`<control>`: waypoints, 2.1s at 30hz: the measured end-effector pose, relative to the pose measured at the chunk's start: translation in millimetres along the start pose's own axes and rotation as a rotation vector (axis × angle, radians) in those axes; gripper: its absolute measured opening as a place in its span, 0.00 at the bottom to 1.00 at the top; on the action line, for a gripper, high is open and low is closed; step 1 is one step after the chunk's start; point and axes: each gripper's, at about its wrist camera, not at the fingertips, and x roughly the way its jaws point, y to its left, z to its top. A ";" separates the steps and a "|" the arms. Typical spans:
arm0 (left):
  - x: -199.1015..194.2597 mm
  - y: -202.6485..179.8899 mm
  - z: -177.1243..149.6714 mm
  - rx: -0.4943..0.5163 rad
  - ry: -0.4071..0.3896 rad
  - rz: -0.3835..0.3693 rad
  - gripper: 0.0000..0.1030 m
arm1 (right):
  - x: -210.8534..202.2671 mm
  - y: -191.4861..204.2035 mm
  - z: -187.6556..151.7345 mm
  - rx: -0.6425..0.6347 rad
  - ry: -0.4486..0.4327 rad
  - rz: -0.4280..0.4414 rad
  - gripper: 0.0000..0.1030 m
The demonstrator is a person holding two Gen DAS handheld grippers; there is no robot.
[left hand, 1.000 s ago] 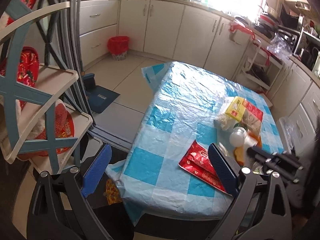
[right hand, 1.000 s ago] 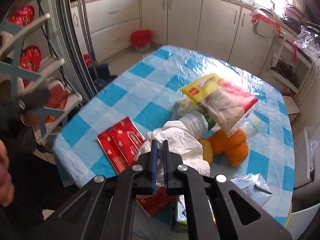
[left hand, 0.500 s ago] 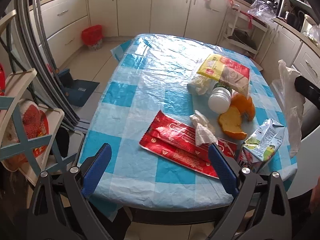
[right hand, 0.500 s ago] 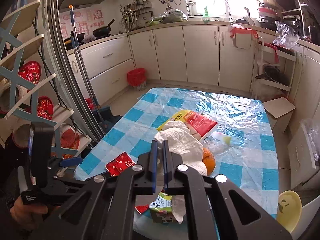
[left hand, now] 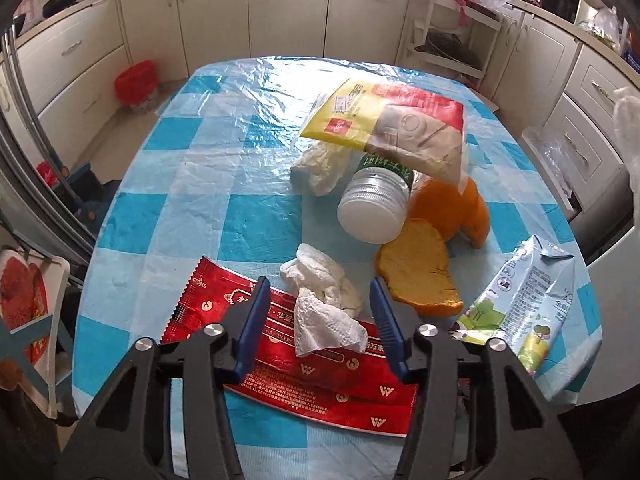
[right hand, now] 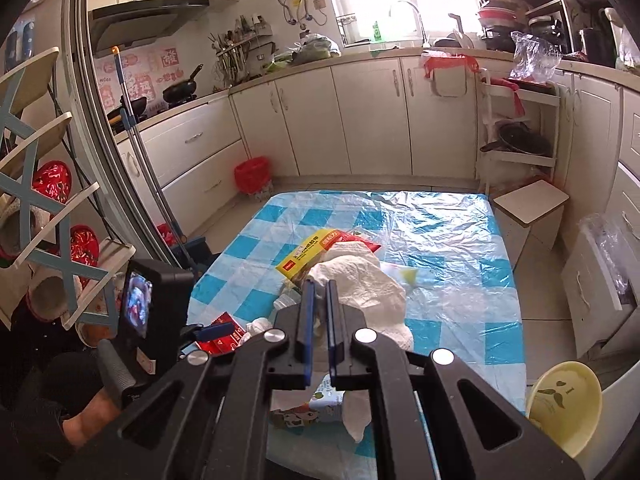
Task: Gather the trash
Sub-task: 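Grasp the milk carton with the left tool while the right tool holds the bag, then carry the carton with the left tool while the right tool drops the bag into the bin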
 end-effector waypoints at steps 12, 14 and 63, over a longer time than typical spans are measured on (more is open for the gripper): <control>5.9 8.2 0.0 -0.026 -0.011 -0.029 0.13 | -10.3 -24.3 -5.6 0.041 -0.009 -0.040 0.07; 4.4 10.1 1.1 -0.029 -0.015 -0.030 0.13 | -11.1 -29.1 -6.6 0.047 -0.006 -0.047 0.07; -81.8 -115.2 10.8 0.232 -0.168 -0.422 0.26 | -72.8 -146.5 -41.4 0.292 -0.081 -0.158 0.07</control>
